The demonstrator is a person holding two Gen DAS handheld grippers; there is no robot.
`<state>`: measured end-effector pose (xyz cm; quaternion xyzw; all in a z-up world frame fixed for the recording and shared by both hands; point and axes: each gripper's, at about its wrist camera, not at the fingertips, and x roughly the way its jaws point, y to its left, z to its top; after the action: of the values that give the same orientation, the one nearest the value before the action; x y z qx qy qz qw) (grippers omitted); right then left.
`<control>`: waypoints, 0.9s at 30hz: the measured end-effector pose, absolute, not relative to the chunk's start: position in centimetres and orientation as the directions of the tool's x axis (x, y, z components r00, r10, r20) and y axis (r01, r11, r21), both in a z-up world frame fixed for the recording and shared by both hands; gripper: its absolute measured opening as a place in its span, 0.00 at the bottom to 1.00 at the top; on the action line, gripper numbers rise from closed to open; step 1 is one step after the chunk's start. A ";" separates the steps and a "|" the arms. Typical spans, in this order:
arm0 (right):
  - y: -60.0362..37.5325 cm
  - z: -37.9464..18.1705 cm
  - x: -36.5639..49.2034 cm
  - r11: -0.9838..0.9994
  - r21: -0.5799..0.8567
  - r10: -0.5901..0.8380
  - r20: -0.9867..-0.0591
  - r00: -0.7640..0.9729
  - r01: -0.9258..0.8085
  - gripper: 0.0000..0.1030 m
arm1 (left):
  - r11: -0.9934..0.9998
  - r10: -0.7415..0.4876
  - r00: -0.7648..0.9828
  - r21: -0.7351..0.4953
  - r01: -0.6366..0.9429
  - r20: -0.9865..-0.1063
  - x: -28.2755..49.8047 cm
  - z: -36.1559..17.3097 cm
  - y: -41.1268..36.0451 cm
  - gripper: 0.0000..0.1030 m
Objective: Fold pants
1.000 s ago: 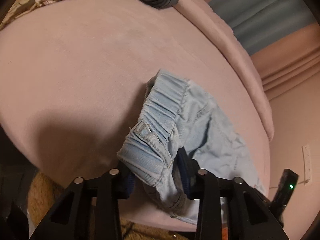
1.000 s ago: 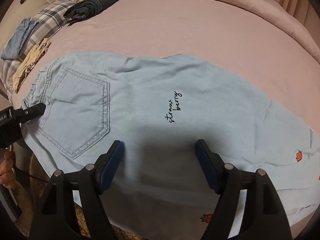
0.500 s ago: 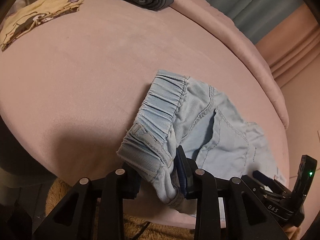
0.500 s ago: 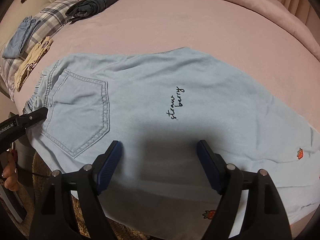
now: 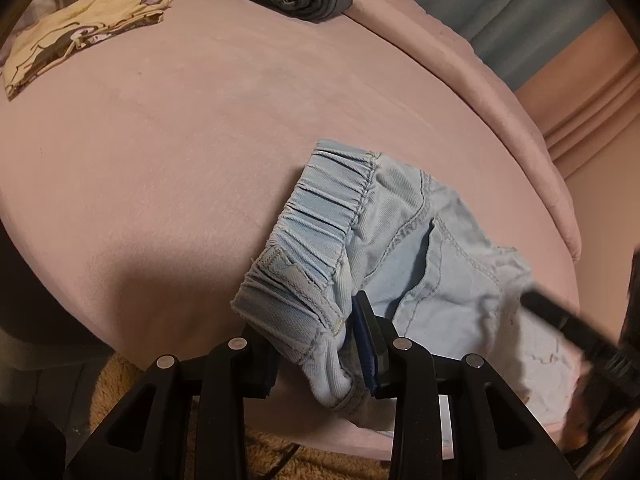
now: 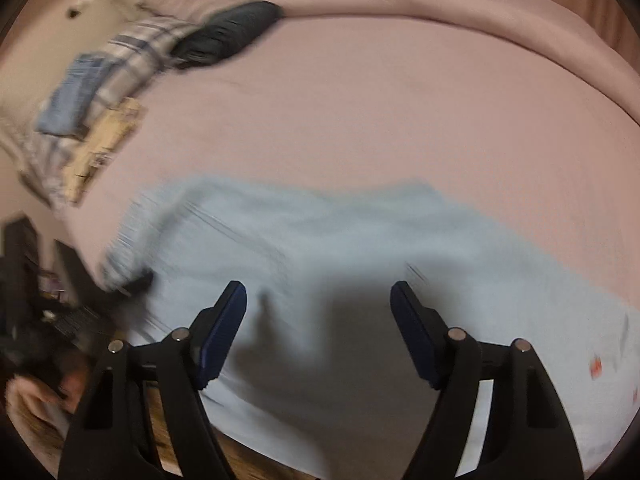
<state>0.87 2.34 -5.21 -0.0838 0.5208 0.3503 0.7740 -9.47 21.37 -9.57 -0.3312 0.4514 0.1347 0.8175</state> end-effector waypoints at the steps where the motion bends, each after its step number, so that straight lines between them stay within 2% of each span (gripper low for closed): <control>1: 3.7 -4.9 1.1 0.714 0.261 0.482 -0.856 0.186 -0.650 0.68 | 0.745 -0.077 0.555 -0.418 -0.520 -0.828 -9.4 -9.6 21.3 0.34; 3: 6.4 -4.8 1.6 0.676 0.287 0.505 -0.851 0.143 -0.679 0.59 | 0.744 -0.077 0.554 -0.418 -0.522 -0.829 -9.4 -9.5 21.3 0.35; 5: 9.3 -5.6 1.8 0.639 0.309 0.513 -0.853 0.091 -0.704 0.45 | 0.744 -0.078 0.552 -0.417 -0.521 -0.830 -9.4 -9.5 21.4 0.36; 6: 11.2 -6.4 1.9 0.629 0.327 0.508 -0.860 0.055 -0.705 0.44 | 0.745 -0.079 0.551 -0.417 -0.521 -0.831 -9.4 -9.5 21.4 0.36; 8: 13.3 -8.3 2.0 0.642 0.337 0.475 -0.880 0.012 -0.689 0.47 | 0.748 -0.075 0.550 -0.412 -0.521 -0.832 -9.3 -9.6 21.3 0.37; 13: 15.5 -9.9 1.0 0.668 0.238 0.414 -0.906 0.086 -0.706 0.48 | 0.770 -0.028 0.539 -0.362 -0.525 -0.842 -8.9 -9.5 20.7 0.38; 17: 14.5 -9.8 1.4 0.656 0.288 0.458 -0.887 0.065 -0.698 0.45 | 0.757 -0.056 0.547 -0.393 -0.522 -0.835 -9.1 -9.6 21.1 0.39; 21: 12.0 -7.8 2.4 0.692 0.312 0.488 -0.867 0.103 -0.651 0.47 | 0.751 -0.065 0.557 -0.408 -0.519 -0.828 -9.4 -9.6 21.3 0.39; 26: 7.5 -5.6 4.5 0.761 0.257 0.456 -0.865 0.210 -0.596 0.63 | 0.757 -0.045 0.543 -0.384 -0.528 -0.838 -9.0 -9.4 20.7 0.39; 27: 6.5 -5.4 4.9 0.779 0.237 0.440 -0.866 0.238 -0.581 0.64 | 0.757 -0.045 0.544 -0.384 -0.529 -0.838 -9.0 -9.3 20.8 0.39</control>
<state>4.88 6.45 -5.36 -0.0670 0.5247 0.3255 0.7838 -8.96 20.76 -9.34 -0.3160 0.4544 0.1475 0.8197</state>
